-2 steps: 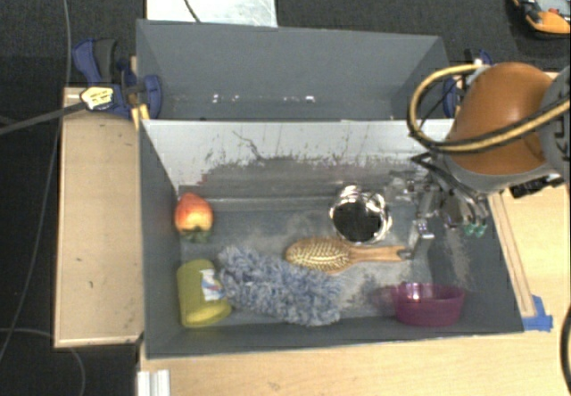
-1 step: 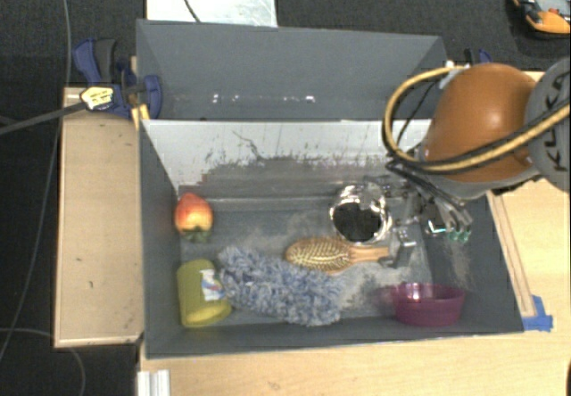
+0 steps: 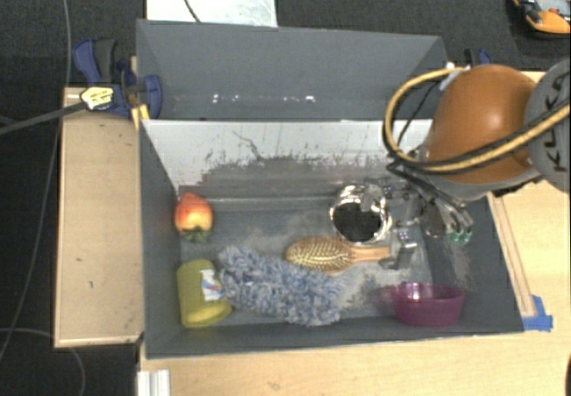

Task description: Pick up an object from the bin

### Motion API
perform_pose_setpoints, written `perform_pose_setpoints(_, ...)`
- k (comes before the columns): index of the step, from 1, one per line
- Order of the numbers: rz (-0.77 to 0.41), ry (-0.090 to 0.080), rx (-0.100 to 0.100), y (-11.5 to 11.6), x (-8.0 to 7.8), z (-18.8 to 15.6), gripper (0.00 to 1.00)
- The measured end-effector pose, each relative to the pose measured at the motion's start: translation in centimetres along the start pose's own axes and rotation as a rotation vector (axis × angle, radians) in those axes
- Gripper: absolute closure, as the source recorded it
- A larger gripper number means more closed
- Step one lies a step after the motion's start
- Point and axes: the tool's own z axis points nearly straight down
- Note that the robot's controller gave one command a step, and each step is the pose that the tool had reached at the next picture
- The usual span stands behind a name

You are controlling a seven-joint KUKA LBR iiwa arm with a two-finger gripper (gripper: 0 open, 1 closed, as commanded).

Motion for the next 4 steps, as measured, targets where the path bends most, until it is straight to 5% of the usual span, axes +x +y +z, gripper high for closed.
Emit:
perform_pose_setpoints(1,-0.022,-0.008,0.001,-1.9,-0.2,-0.8,0.0)
perform_pose_setpoints(2,-0.089,-0.009,0.001,-1.9,0.1,8.6,0.0)
perform_pose_setpoints(3,-0.027,-0.02,0.003,0.1,1.1,12.2,1.0)
perform_pose_setpoints(4,-0.028,-0.02,0.004,0.1,1.1,12.2,1.0)
